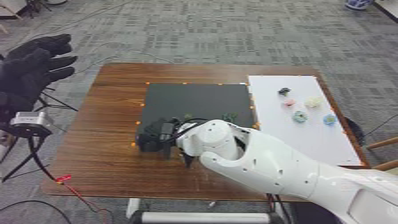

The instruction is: Arrange flowers

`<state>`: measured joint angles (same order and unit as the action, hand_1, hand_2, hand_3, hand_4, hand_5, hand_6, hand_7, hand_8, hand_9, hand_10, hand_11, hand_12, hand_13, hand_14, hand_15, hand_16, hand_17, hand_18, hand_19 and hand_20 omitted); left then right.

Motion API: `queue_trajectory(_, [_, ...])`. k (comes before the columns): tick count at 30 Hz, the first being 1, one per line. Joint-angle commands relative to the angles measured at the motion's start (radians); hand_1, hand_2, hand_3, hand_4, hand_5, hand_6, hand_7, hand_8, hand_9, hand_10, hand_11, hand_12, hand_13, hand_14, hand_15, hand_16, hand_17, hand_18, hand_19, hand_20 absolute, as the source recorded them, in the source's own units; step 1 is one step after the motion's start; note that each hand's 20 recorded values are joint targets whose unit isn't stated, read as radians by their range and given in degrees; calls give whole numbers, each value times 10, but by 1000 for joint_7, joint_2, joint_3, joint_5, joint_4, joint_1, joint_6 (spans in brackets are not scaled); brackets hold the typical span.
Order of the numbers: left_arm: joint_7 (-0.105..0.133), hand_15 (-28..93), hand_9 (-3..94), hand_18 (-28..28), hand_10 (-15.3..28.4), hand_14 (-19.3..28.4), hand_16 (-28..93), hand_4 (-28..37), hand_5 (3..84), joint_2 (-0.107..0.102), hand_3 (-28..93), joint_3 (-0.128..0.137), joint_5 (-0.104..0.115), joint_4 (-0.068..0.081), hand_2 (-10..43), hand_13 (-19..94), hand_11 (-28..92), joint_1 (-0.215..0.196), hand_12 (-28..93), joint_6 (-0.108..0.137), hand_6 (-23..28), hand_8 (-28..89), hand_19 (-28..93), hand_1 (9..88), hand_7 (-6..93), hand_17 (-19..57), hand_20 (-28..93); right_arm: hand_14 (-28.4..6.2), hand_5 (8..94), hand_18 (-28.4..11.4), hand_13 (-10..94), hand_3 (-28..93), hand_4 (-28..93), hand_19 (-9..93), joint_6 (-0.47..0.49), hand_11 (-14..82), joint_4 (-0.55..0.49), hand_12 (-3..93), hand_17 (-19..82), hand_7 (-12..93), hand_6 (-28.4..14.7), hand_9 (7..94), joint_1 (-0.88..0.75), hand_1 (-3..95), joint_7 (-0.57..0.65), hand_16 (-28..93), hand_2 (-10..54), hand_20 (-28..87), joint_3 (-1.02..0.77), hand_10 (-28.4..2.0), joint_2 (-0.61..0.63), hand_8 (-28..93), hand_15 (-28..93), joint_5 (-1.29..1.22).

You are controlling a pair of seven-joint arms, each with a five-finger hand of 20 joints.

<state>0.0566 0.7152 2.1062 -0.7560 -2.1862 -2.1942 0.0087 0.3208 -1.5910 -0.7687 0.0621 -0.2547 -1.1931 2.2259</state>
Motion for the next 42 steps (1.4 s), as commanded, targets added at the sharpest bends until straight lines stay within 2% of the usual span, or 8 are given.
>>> queue_trajectory(1, [0, 463, 158, 200, 107, 138, -64, -283, 237, 6, 693, 9, 4, -7, -55, 92, 292, -9, 149, 2, 24, -121, 391, 238, 271, -103, 124, -84, 524, -223, 862, 932, -134, 932, -41, 699, 5, 342, 593, 171, 35, 874, 31, 133, 29, 392, 408, 805, 7, -96, -2, -149, 880, -2])
queue_trajectory(13, [-1, 463, 158, 200, 106, 137, -64, -283, 237, 6, 694, 6, 3, -5, -55, 92, 291, -7, 148, 7, 25, -120, 390, 238, 270, -103, 124, -84, 530, -224, 864, 932, -135, 932, -74, 697, 24, 348, 595, 176, 37, 874, 46, 132, 37, 394, 401, 807, 21, -97, -4, -151, 880, -13])
queue_trajectory(19, [-6, 462, 158, 200, 106, 137, -64, -283, 237, 6, 693, -1, 3, -2, -55, 93, 294, 2, 149, 5, 24, -120, 391, 238, 270, -103, 124, -85, 528, -224, 862, 932, -134, 932, -149, 697, 58, 350, 596, 172, 36, 871, 68, 134, 51, 395, 394, 807, 56, -98, -17, -151, 880, -33])
queue_trajectory(30, [-2, 462, 158, 200, 106, 138, -63, -283, 237, 12, 695, 7, 5, -5, -55, 92, 293, -10, 147, 3, 25, -120, 391, 238, 271, -103, 124, -85, 532, -226, 861, 932, -134, 932, -118, 696, -27, 349, 596, 177, 43, 868, 11, 136, -5, 395, 366, 804, -14, -101, 4, -153, 878, -49])
queue_trajectory(34, [-4, 462, 158, 200, 106, 137, -64, -283, 237, 20, 693, 7, 4, -6, -54, 93, 294, -11, 148, 1, 25, -121, 391, 239, 270, -103, 124, -83, 528, -230, 859, 926, -171, 932, -97, 689, -96, 350, 599, 185, 42, 864, -111, 144, -82, 395, 303, 796, -189, -102, 34, -157, 872, -185])
queue_trajectory(36, [-5, 462, 158, 200, 106, 137, -63, -283, 237, 27, 694, 9, 5, -6, -54, 93, 294, -16, 148, -3, 25, -121, 391, 239, 271, -103, 124, -82, 547, -232, 859, 871, -227, 932, -80, 674, -140, 344, 601, 193, 40, 863, -187, 170, -88, 396, 203, 787, -308, -102, 63, -160, 865, -360])
queue_trajectory(39, [-8, 462, 158, 200, 107, 137, -64, -283, 238, 37, 694, 11, 6, -9, -54, 93, 293, -23, 147, 1, 25, -120, 391, 238, 271, -103, 124, -80, 602, -231, 855, 844, -265, 932, -197, 643, -202, 334, 595, 184, 31, 861, -252, 167, -77, 392, 143, 777, -410, -108, 172, -147, 860, -515])
queue_trajectory(42, [-5, 463, 159, 200, 107, 138, -63, -283, 238, 59, 694, 37, 4, -25, -54, 93, 294, -60, 147, -7, 24, -121, 391, 239, 270, -103, 124, -78, 625, -227, 828, 834, -279, 932, -483, 541, -257, 314, 569, 189, 24, 854, -285, 181, -12, 390, 82, 756, -425, -111, 351, -138, 848, -577])
